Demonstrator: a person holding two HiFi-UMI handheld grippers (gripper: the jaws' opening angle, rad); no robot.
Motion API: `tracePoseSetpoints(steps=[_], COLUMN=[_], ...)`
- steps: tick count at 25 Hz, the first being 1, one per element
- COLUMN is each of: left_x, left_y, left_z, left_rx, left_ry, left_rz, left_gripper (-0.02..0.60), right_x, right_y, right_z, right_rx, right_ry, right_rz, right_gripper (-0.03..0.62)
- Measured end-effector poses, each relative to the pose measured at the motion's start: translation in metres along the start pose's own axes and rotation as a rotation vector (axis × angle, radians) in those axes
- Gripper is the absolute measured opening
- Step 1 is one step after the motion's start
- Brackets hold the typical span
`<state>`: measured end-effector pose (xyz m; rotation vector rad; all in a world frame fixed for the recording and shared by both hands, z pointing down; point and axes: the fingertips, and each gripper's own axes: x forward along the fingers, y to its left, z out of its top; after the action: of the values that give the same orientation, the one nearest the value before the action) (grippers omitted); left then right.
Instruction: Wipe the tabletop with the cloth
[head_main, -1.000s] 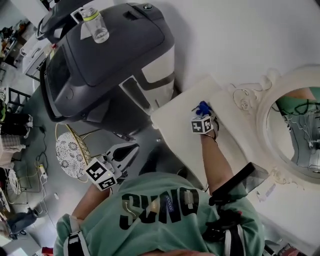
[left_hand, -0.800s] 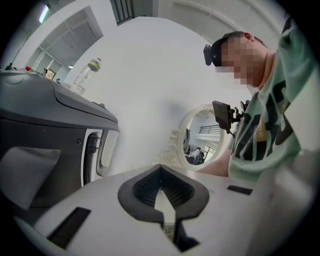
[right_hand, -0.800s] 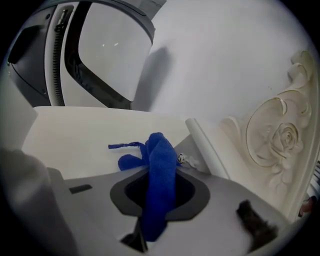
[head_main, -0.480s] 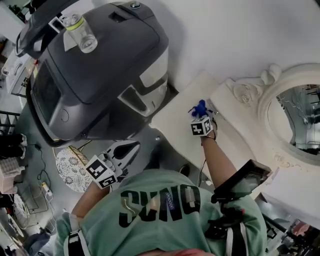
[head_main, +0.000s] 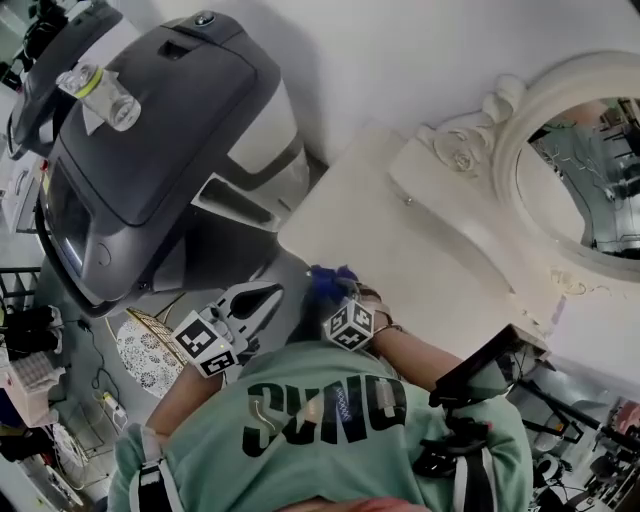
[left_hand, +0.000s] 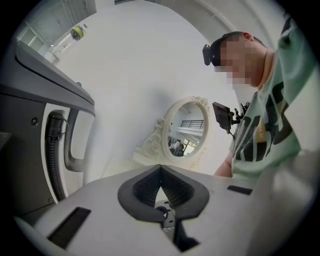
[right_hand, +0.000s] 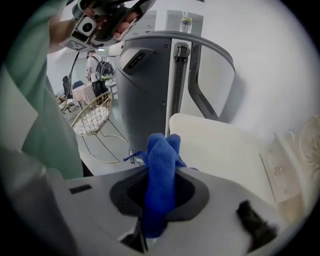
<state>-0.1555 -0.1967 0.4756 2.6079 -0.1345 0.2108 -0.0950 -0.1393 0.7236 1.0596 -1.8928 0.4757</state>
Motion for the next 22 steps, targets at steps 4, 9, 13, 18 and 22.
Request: tracePoseSetpoints(steps=[4,9,13,18,22], left_x=[0.012,0.013,0.007,-0.004,-0.011], left_y=[-0.017,-0.031,-0.033,-0.028,-0.020], left_z=[-0.009,-0.017,-0.020,-0.021,-0.022], left_rx=[0.005,0.004,0.000,-0.004,-0.008], left_ry=[0.014,0.022,0.027,0.025,0.020], left_rz=[-0.013,0.000,0.016,0.042,0.056], left_gripper=[0.006,0.006,0.006,0.006,0.006], right_x=[-0.017,-0.035,-0.027,-0.014,-0.013], right_y=[-0.068,-0.208,-0.260,-0.273,-0.269], right_z=[-0.012,-0.043,-0.056,-0.074,-0.072], right_rx=[0.148,0.314,0.406,0.452,0.438], right_ry=[-0.091,-0.074,-0.020,0.054,0.058], right_rz=[-0.111,-0.383,-0.498,-0.592,-0.573], right_gripper=[0.061,0.061,0.061,0.061,0.061])
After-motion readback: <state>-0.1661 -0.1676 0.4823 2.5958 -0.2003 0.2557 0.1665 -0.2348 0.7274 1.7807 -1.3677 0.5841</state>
